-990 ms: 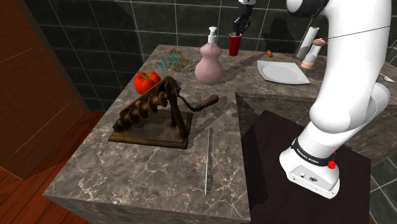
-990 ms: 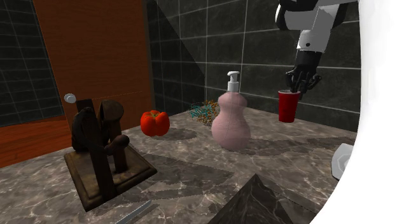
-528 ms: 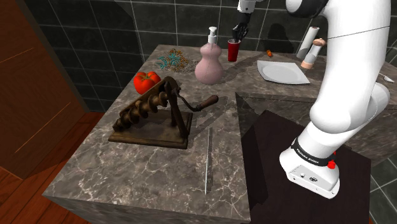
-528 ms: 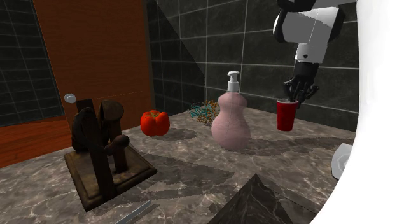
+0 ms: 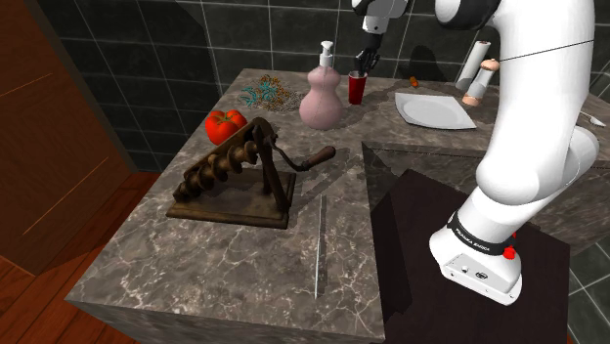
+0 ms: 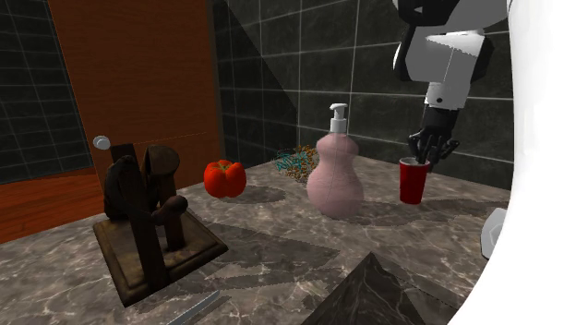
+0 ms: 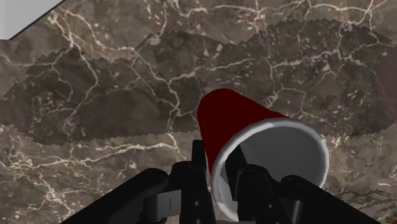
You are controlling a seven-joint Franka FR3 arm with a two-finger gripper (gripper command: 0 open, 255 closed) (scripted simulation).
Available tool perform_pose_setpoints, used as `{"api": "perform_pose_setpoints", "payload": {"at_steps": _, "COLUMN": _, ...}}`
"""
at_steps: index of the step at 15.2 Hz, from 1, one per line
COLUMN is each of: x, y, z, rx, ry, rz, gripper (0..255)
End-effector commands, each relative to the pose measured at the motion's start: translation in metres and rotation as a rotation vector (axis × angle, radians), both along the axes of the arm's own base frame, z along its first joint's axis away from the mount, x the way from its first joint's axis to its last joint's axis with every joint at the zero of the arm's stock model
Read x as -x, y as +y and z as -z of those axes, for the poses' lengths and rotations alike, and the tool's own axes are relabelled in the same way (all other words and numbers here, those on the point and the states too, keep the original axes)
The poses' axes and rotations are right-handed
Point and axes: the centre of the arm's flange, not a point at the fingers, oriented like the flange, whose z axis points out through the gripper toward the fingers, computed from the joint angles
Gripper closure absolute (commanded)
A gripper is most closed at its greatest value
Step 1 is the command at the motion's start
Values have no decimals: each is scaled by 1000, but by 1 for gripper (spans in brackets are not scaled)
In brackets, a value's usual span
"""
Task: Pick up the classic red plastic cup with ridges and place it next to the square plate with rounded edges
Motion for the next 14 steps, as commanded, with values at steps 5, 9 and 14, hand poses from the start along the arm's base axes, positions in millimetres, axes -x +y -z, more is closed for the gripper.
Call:
{"api": "perform_pose_setpoints", "payload": {"at_steps": 5, "x": 0, "y": 0, "z": 5, "rx": 0, "ry": -1, "rz": 0, "gripper": 255}}
{"api": "perform_pose_setpoints", "payload": {"at_steps": 9, "x": 0, "y": 0, "z": 5, "rx": 0, "ry": -1, "rz": 0, "gripper": 0}}
{"api": "perform_pose_setpoints", "payload": {"at_steps": 14, "x": 0, "y": 0, "z": 5, "rx": 0, "ry": -1, "rz": 0, "gripper": 0}}
